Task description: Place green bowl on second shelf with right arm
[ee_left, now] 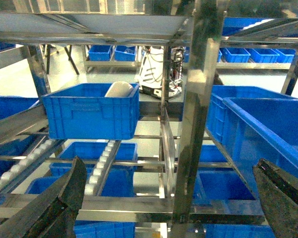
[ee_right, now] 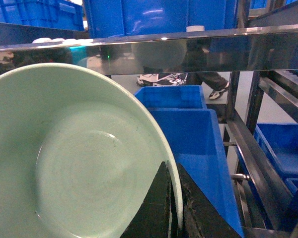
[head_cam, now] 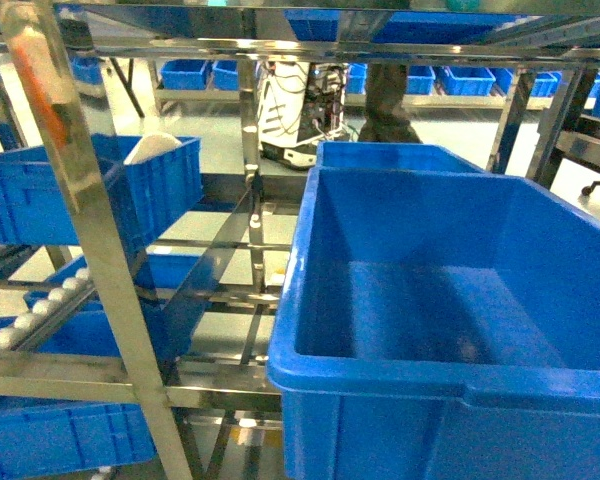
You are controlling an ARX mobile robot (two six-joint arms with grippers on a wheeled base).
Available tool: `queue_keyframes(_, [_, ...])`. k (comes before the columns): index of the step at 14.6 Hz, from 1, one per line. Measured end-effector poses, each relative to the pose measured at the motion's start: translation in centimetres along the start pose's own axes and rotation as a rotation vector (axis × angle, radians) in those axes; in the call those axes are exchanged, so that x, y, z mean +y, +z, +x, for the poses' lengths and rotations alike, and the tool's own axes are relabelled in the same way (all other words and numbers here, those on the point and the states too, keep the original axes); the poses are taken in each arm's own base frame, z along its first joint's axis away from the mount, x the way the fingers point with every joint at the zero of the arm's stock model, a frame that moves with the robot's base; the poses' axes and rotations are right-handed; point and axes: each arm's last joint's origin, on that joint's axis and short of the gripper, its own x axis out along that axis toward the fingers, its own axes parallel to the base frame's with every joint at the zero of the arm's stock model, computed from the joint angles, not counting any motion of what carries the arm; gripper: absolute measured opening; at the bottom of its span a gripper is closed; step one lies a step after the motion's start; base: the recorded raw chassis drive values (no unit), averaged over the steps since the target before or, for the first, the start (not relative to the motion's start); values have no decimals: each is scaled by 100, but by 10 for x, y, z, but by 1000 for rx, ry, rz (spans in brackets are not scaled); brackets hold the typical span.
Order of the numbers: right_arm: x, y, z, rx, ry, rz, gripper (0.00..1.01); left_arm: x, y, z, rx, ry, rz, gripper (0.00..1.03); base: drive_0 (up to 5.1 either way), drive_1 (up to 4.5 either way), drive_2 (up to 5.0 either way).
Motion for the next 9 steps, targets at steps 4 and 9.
queue_keyframes(4, [0,0,0,1,0,0,2,0,0,0,-2,0,0,98,-293,266,48])
queue_keyframes(9, [0,0,-1,-3,3,-1,2,0,0,0,0,0,0,98,-293,266,48])
